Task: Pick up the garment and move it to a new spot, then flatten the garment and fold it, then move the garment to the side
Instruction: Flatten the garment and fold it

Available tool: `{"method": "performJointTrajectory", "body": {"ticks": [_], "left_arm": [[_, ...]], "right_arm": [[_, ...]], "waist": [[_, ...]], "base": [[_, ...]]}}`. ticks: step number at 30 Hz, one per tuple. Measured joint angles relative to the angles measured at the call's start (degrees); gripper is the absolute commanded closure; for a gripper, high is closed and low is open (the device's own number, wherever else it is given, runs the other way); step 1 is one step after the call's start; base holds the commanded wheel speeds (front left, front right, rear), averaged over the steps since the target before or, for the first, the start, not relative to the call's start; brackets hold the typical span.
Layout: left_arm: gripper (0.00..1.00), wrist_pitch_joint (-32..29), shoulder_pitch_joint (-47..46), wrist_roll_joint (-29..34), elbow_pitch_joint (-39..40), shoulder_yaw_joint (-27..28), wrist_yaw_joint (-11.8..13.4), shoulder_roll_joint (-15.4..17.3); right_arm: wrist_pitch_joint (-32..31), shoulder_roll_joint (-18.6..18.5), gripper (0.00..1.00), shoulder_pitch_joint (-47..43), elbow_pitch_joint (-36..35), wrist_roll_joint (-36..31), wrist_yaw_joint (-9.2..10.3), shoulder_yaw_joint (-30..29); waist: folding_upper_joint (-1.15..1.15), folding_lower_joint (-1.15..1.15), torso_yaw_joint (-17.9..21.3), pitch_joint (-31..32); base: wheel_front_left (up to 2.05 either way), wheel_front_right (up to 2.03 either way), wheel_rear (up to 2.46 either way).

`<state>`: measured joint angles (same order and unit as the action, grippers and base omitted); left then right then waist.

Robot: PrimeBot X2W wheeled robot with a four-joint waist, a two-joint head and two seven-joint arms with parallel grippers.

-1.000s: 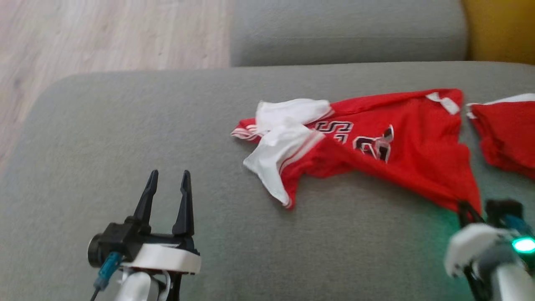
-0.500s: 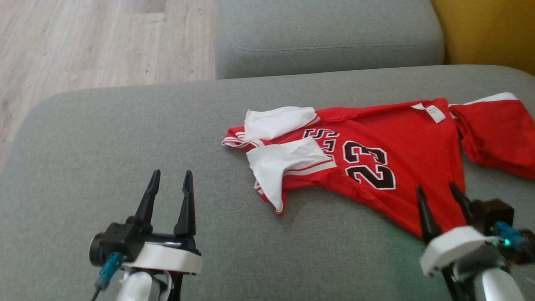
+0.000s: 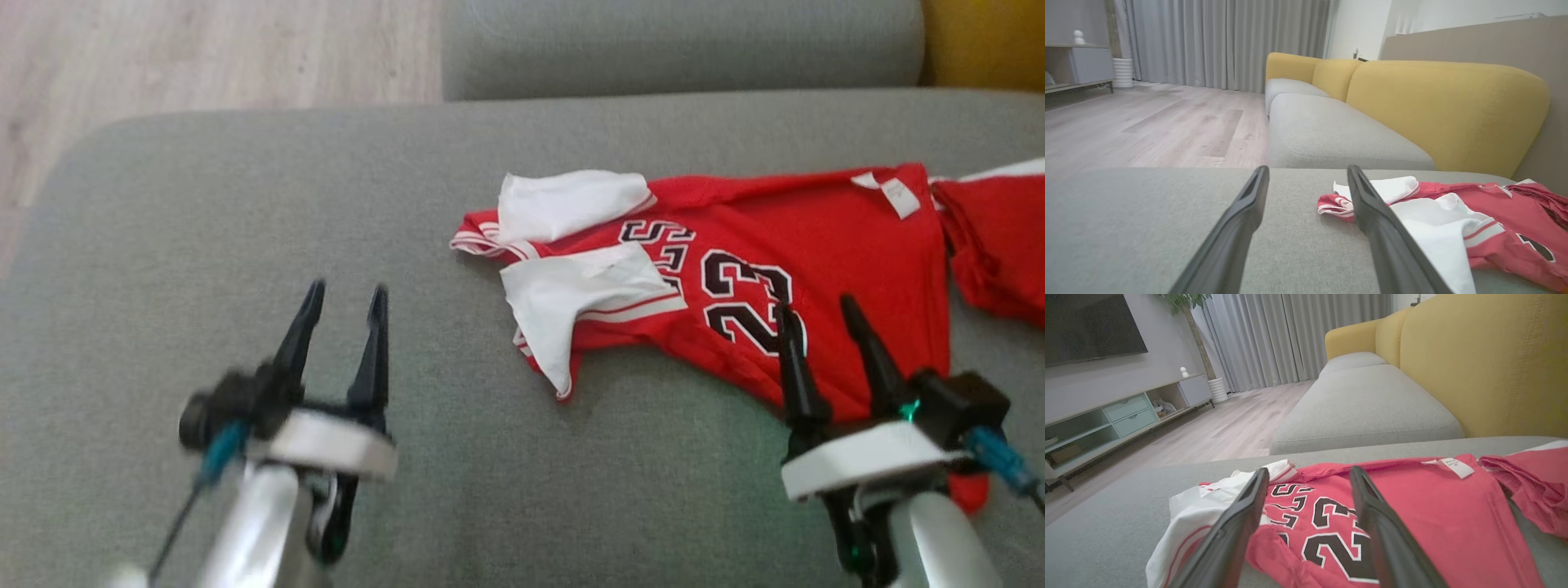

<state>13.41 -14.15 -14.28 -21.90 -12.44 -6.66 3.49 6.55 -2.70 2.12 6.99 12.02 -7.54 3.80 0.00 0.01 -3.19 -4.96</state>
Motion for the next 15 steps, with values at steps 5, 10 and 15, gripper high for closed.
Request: {"method": "performJointTrajectory", "body": {"ticks": [5, 10, 15], "left_arm": [[0.0, -12.4, -13.0, -6.8, -5.3, -4.4, -0.5, 1.8], [0.0, -25.7, -24.7, -16.0, -7.7, -10.8, -0.5, 5.8], [0.0, -41.6, -32.6, -26.6, -11.7, -17.7, -0.9, 12.6]], "right_arm": [[0.0, 0.0, 0.0, 4.1, -0.6, 0.0, 0.01, -0.1], [0.1, 0.0, 0.0, 6.3, -0.8, 0.5, 0.0, 0.8], [2.0, 0.0, 0.0, 8.1, 0.2, 1.7, 0.0, 2.2]], "waist": [[0.0, 0.0, 1.8, -2.9], [0.0, 0.01, 3.7, -5.7], [0.0, 0.01, 7.4, -9.1]], "base": [[0.0, 0.0, 0.0], [0.0, 0.0, 0.0], [0.0, 0.0, 0.0]]}}
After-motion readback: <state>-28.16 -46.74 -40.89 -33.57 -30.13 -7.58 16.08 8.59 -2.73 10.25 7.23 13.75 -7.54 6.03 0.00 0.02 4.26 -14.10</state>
